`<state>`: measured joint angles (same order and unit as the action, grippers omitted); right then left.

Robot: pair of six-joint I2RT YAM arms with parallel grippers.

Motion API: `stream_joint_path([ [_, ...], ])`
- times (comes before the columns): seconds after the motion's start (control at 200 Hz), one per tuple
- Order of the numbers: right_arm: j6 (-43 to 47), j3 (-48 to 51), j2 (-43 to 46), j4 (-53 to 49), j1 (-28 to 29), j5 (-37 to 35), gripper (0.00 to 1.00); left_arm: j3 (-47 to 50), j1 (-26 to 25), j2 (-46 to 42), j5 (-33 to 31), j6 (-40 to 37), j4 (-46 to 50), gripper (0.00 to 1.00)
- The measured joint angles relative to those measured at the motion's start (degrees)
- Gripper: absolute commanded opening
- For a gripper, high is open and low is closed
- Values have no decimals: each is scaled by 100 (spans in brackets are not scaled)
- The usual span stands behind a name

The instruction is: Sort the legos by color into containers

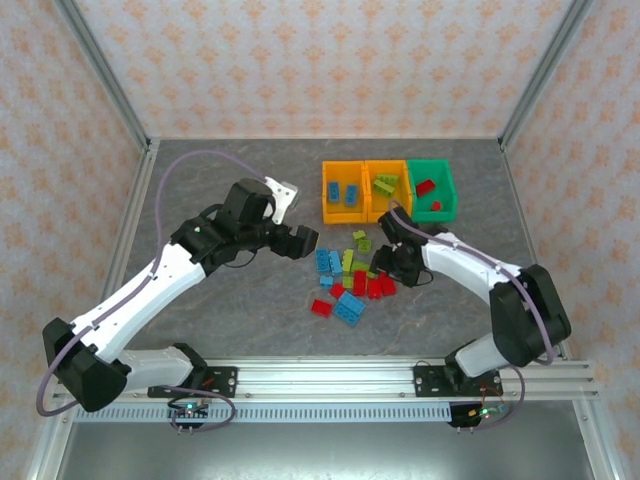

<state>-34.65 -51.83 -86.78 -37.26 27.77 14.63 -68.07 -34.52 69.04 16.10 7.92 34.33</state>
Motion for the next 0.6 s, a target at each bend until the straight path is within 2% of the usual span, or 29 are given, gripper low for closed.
stream_joint_path([
  [0.295,37,50,-275,24,-7,-20,58,52,0,-179,-22,13,0,95],
  [0.41,35,50,-533,-28,-7,-129,51,118,0,-181,-22,15,2,95],
  [0.601,-105,-2,-584,-212,-22,-435,29,118,0,-181,-24,13,0,95],
])
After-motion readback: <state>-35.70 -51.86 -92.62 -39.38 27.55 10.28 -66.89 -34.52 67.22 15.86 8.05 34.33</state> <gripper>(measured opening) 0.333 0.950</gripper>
